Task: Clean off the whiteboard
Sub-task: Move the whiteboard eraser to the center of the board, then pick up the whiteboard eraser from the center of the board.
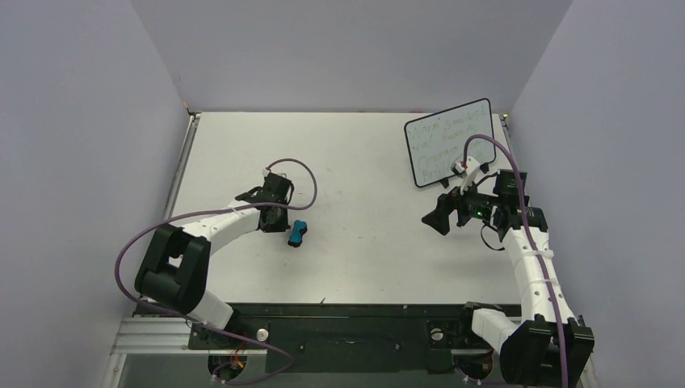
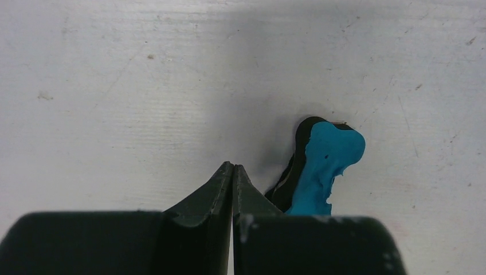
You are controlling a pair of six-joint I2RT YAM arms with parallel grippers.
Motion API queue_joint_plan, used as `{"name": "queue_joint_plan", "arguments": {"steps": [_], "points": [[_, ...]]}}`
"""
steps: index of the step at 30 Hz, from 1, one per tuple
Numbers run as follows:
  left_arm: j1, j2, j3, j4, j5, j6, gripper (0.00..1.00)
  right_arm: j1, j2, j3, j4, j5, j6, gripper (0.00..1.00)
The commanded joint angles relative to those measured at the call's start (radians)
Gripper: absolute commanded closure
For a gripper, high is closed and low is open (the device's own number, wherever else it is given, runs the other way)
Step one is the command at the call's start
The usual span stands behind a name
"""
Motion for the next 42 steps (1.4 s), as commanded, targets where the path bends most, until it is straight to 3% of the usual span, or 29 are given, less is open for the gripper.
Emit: {"name": "queue_joint_plan", "arguments": {"steps": [1,6,10,20,26,30,32,35,37,42], "points": [[-0.021,0.043,0.015,0.076,0.092,0.009,1.00,0.006,0.008,-0.001,0.014,-0.018,-0.027,0.00],[-0.081,0.066,-0.016,0.151,0.195,-0.045,1.00,0.006,0.013,-0.002,0.013,-0.021,-0.030,0.00],[-0.165,0.076,-0.073,0.332,0.318,-0.162,1.00,0.006,0.016,-0.004,0.012,-0.023,-0.033,0.00],[-0.340,0.196,-0.044,0.481,0.275,-0.346,1.00,0.038,0.044,-0.016,0.013,-0.008,-0.038,0.00],[-0.342,-0.058,-0.143,0.420,0.177,-0.371,1.00,0.212,0.111,0.001,0.012,0.147,-0.071,0.01],[-0.327,-0.289,-0.221,0.295,0.108,-0.349,1.00,0.463,0.200,0.069,-0.004,0.334,-0.140,0.01],[-0.313,-0.409,-0.261,0.232,0.066,-0.345,0.93,0.562,0.265,0.144,-0.009,0.411,-0.162,0.01],[-0.282,-0.556,-0.343,0.178,-0.001,-0.372,0.67,0.674,0.409,0.241,-0.011,0.480,-0.137,0.03],[-0.252,-0.687,-0.391,0.173,0.001,-0.393,0.55,0.745,0.500,0.321,-0.015,0.566,-0.094,0.05],[-0.240,-0.842,-0.457,0.126,-0.013,-0.430,0.46,0.845,0.656,0.453,-0.031,0.652,-0.028,0.10]]}}
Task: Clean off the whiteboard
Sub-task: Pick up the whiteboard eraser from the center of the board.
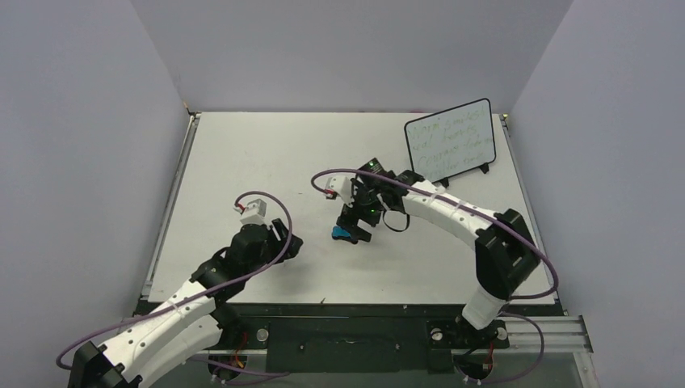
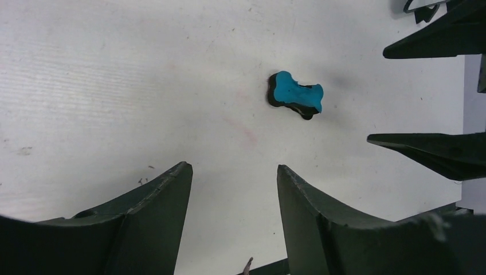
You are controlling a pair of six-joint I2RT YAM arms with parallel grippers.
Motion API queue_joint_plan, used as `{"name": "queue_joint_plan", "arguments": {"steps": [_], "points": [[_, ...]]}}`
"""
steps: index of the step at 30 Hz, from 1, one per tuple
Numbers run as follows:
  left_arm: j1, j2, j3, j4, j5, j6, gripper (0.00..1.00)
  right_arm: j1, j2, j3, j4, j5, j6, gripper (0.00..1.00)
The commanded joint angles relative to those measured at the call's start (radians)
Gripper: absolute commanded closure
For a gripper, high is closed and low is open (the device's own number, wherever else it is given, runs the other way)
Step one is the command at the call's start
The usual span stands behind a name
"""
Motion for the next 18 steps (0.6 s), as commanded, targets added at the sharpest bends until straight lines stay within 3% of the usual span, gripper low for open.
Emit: {"name": "queue_joint_plan", "arguments": {"steps": [1,9,18], "points": [[0.009,-0.107,-0.028,-0.076,-0.050,-0.040,0.46,0.064,0.101,0.090,-0.009,0.144,0.063,0.10],[0.009,-0.175,-0.026,-0.155,-0.122,-0.042,0.45,0.109,0.248,0.191,0.001,0.187,0.120,0.12],[0.010,-0.234,-0.041,-0.162,-0.152,-0.026,0.43,0.153,0.336,0.219,-0.005,0.204,0.127,0.27]]}}
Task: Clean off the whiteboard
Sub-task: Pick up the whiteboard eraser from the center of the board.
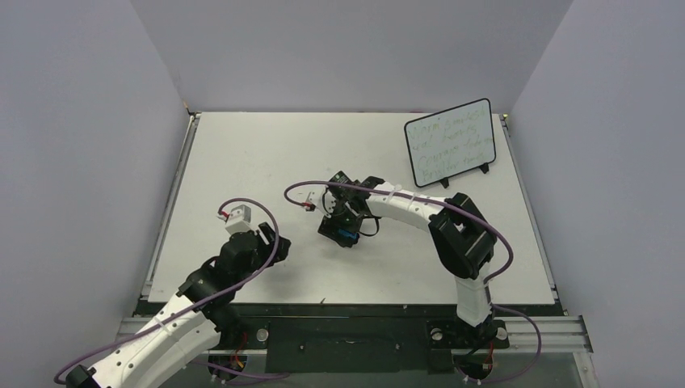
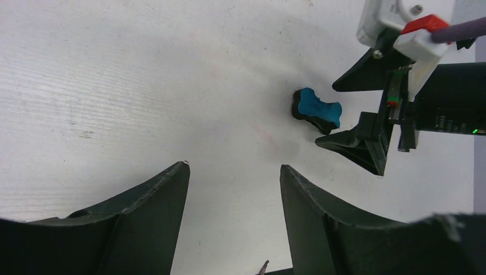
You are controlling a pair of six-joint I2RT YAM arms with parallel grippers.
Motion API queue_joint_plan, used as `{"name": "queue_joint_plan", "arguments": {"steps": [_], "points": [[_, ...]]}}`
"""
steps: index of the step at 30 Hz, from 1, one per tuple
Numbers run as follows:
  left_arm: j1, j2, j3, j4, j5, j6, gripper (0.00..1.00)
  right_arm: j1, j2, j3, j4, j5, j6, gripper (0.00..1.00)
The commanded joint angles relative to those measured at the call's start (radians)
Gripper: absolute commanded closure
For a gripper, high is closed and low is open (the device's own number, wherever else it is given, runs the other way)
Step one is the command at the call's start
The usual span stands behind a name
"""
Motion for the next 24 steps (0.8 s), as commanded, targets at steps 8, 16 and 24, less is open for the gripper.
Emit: {"name": "queue_joint_plan", "arguments": {"steps": [8,16,24], "points": [[0.004,-0.076,-0.011,-0.005,-0.024,0.005,0.39,0.020,0.075,0.080,-0.021,0.024,0.028,0.54],[0.004,-0.133,-0.023,-0.020,-0.028,-0.008,0.36,0.004,0.077,0.081,-0.032,0.002,0.035,0.94],[0.006,-0.022,-0.031,0.326,0.128,0.038,0.34,-0.150,-0.164,-0.003,-0.081,-0.200,0.010,1.00]]}}
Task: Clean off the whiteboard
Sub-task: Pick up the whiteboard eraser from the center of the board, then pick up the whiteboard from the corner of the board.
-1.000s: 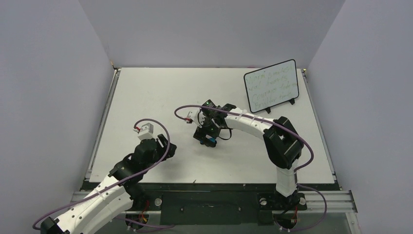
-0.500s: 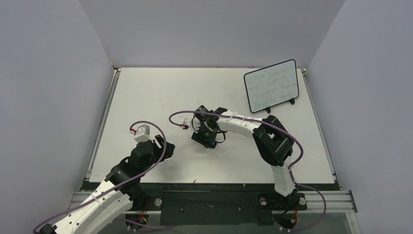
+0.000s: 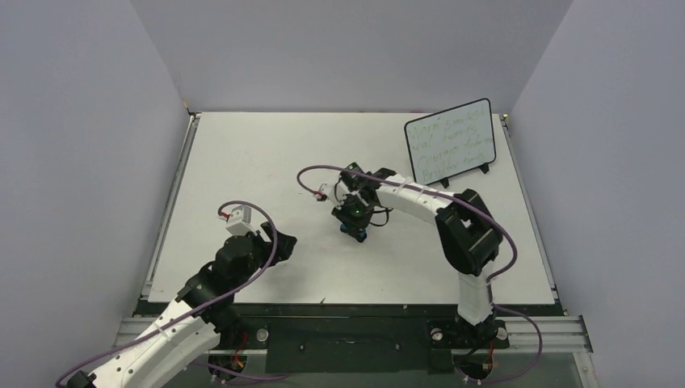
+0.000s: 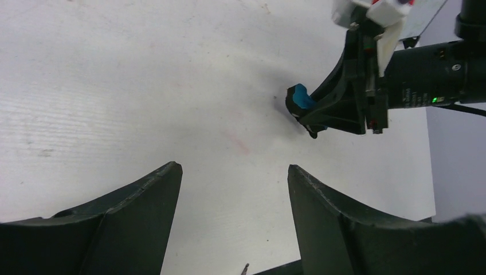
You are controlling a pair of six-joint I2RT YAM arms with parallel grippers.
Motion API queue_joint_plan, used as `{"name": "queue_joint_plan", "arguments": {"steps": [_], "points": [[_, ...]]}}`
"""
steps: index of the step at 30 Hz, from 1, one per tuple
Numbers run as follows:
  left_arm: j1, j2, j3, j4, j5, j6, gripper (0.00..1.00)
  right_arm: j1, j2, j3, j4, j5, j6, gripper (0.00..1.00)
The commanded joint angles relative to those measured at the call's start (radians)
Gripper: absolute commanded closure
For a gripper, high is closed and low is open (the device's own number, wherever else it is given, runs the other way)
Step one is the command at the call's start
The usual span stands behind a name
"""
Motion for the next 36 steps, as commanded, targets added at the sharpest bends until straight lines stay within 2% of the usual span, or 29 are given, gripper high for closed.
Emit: {"name": "queue_joint_plan", "arguments": {"steps": [1,6,7,8,9,12,16,20,26,33,36], "points": [[0.007,0.170,0.036,0.319,0.129,0.049,0.34,-0.154,-0.289,-0.077,-0.044,-0.156,-0.030,1.00],[0.013,0.578,0.198,0.674,0.261,0.102,0.34,-0.440,-0.563,-0.266,0.022,-0.261,-0.009,1.00],[0.014,0.699,0.246,0.766,0.291,0.111,0.34,-0.478,-0.586,-0.279,0.042,-0.267,0.006,1.00],[0.018,0.756,0.268,0.818,0.306,0.111,0.34,-0.544,-0.627,-0.295,0.053,-0.277,0.016,1.00],[0.020,0.873,0.322,0.912,0.339,0.114,0.34,-0.569,-0.643,-0.299,0.068,-0.283,0.033,1.00],[0.022,1.146,0.481,1.020,0.402,0.107,0.34,-0.669,-0.706,-0.333,0.118,-0.286,0.080,1.00],[0.022,1.428,0.764,1.166,0.478,0.039,0.34,-0.769,-0.734,-0.339,0.147,-0.298,0.122,1.00],[0.015,1.676,0.949,1.349,0.527,-0.021,0.34,-0.825,-0.774,-0.364,0.191,-0.301,0.165,1.00],[-0.011,1.911,1.139,1.494,0.471,-0.090,0.34,-0.874,-0.807,-0.375,0.221,-0.328,0.192,1.00],[-0.049,2.058,1.326,1.442,0.494,-0.108,0.39,-0.898,-0.810,-0.378,0.224,-0.353,0.194,1.00],[-0.058,2.104,1.387,1.405,0.492,-0.125,0.46,-0.904,-0.810,-0.380,0.224,-0.360,0.193,1.00]]}}
